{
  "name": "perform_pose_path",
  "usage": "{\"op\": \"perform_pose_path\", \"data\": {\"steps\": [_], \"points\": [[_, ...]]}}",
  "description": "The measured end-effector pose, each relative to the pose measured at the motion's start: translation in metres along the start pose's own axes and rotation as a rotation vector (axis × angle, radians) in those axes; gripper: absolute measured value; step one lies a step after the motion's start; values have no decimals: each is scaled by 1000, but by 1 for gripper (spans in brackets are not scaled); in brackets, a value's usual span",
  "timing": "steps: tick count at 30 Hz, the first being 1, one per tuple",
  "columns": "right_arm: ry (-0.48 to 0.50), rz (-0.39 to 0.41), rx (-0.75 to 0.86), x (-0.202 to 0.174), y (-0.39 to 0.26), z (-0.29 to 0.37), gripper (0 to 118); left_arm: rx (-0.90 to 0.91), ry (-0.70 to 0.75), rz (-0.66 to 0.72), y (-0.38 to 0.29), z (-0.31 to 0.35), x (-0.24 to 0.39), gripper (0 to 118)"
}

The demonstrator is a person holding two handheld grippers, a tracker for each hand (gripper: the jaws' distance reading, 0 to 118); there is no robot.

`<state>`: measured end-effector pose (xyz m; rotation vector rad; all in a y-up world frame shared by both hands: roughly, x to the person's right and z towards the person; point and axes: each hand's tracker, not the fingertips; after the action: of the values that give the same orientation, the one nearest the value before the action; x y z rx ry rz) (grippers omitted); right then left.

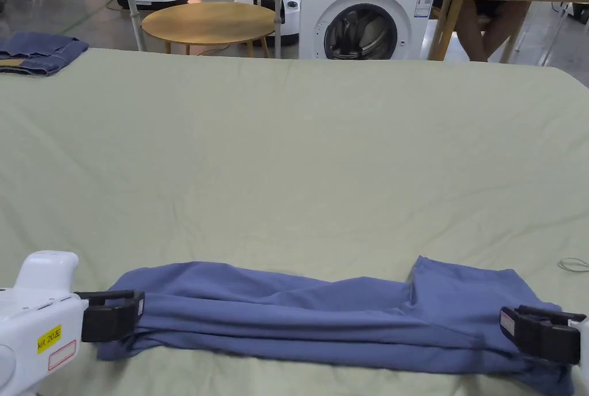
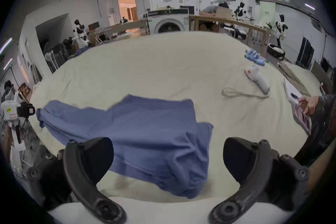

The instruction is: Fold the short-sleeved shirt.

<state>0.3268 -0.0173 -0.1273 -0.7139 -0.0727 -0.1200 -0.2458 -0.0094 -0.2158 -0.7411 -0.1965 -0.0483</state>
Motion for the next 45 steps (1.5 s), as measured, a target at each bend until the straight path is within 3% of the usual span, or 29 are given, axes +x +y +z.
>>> {"op": "perform_pose_path", "data": {"steps": [2,3,4,5,6,7,8,9,11,18,25,30,31,32,34,35,38,45], "points": [[9,6,19,-13,5,3,118,42,11,-1,7,9,12,112],[13,8,28,-21,7,5,118,50,10,2,11,13,18,105],[19,14,23,-32,9,9,117,78,11,7,14,16,23,79],[37,24,35,-41,8,13,105,92,11,9,15,18,28,50],[40,30,81,-50,4,17,74,93,18,13,14,17,30,23],[32,39,102,-59,3,19,9,94,18,21,13,17,32,5],[10,27,108,-68,0,18,0,97,8,39,12,18,33,5],[-45,23,137,-77,-5,20,0,86,-10,55,12,18,33,4],[-5,8,136,-90,-11,23,0,78,-15,78,5,15,25,4],[-84,49,222,-122,-22,39,0,-45,-79,219,6,12,-26,4],[-114,87,294,-124,-19,49,0,-265,-312,411,34,-22,-103,4],[-104,95,301,-133,-13,45,0,-410,-434,462,33,-56,-118,4],[-100,96,296,-135,-13,44,0,-426,-458,469,33,-62,-120,10],[-94,98,290,-134,-12,41,0,-434,-486,494,32,-68,-123,31],[-82,97,277,-136,-12,39,0,-459,-542,541,26,-76,-123,110],[-71,97,266,-137,-13,37,0,-464,-557,570,23,-81,-123,115],[-59,100,244,-138,-14,31,0,-464,-666,634,14,-87,-114,112],[-29,108,230,-140,-14,32,0,-434,-714,644,5,-101,-88,116]]}}
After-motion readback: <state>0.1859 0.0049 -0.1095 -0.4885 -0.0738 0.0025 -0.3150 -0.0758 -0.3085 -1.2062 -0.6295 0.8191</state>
